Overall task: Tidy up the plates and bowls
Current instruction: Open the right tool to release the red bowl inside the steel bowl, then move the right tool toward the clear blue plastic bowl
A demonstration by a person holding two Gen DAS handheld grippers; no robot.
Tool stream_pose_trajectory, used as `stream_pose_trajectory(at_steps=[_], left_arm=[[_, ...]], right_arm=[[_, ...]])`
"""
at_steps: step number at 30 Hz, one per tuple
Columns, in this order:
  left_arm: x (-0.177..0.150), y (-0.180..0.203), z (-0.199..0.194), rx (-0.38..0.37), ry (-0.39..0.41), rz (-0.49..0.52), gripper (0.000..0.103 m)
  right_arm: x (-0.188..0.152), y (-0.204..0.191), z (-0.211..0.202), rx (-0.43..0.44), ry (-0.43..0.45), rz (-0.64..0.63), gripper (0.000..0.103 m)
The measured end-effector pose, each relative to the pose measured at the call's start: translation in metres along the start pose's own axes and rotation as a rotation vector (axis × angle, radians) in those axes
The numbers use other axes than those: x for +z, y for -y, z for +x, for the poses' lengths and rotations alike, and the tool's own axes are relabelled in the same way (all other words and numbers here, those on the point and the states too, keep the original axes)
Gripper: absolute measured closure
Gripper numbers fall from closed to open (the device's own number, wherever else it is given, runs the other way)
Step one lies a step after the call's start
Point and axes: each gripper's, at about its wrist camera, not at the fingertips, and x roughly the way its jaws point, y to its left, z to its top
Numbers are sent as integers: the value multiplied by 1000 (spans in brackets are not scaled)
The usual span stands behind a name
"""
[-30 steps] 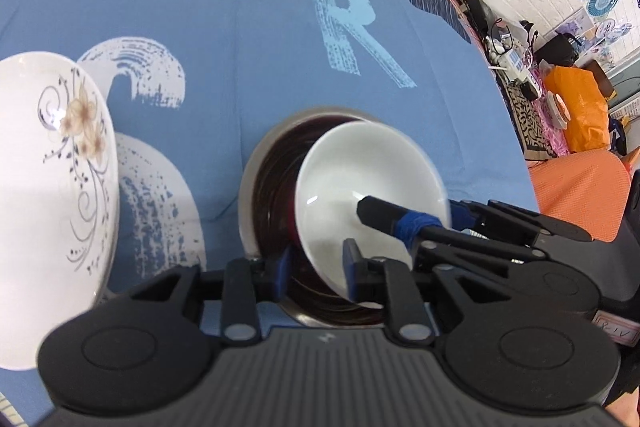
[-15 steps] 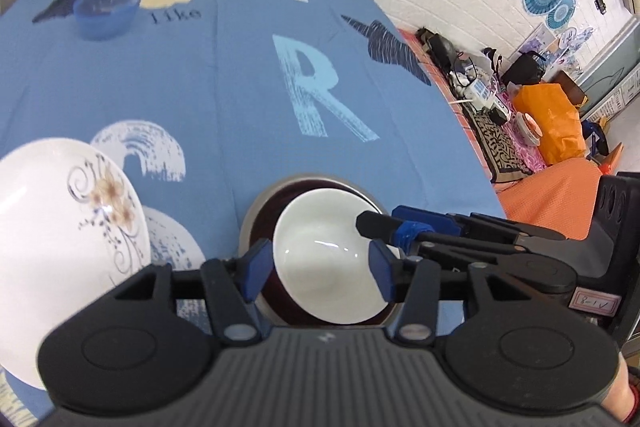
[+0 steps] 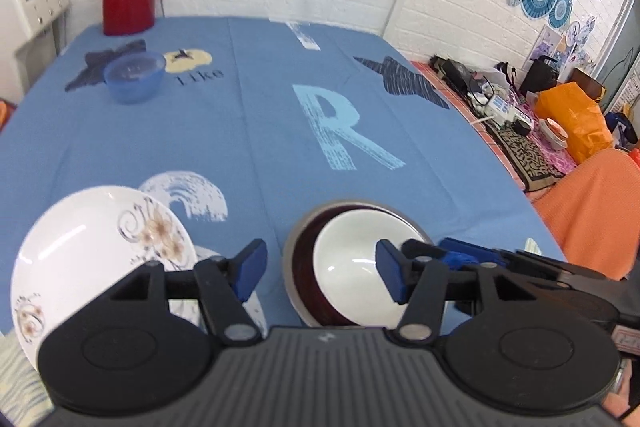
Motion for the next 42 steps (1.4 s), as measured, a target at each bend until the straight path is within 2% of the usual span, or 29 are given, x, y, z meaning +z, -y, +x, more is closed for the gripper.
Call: stream_pose_trajectory(at_steps=[3, 7, 10, 13, 18, 24, 31, 42], left_arm=[[-1, 1, -4, 25, 46, 13, 43], [-3, 0, -7, 60, 100, 19, 41], [-9, 0, -8, 111, 132, 18, 40], [-12, 0, -5, 140, 130, 27, 40], [-16, -6, -3, 162, 122, -7, 40], [-24, 0, -2, 192, 120, 8, 40], [-24, 6, -1, 188, 111, 25, 39], [-23, 6, -1, 166, 95, 15, 39]], right_arm=[[-10, 7, -8, 8, 65, 105, 75], [-26, 15, -16, -33, 137, 213, 73], [-36, 24, -16, -50, 150, 299, 73], [-39, 30, -13, -99, 103, 363, 72], [-46, 33, -13, -134, 91, 364, 72], [-51, 40, -16, -158, 108, 365, 70], [-50, 46, -22, -177, 129, 374, 67], [-50, 47, -24, -150, 143, 381, 67]])
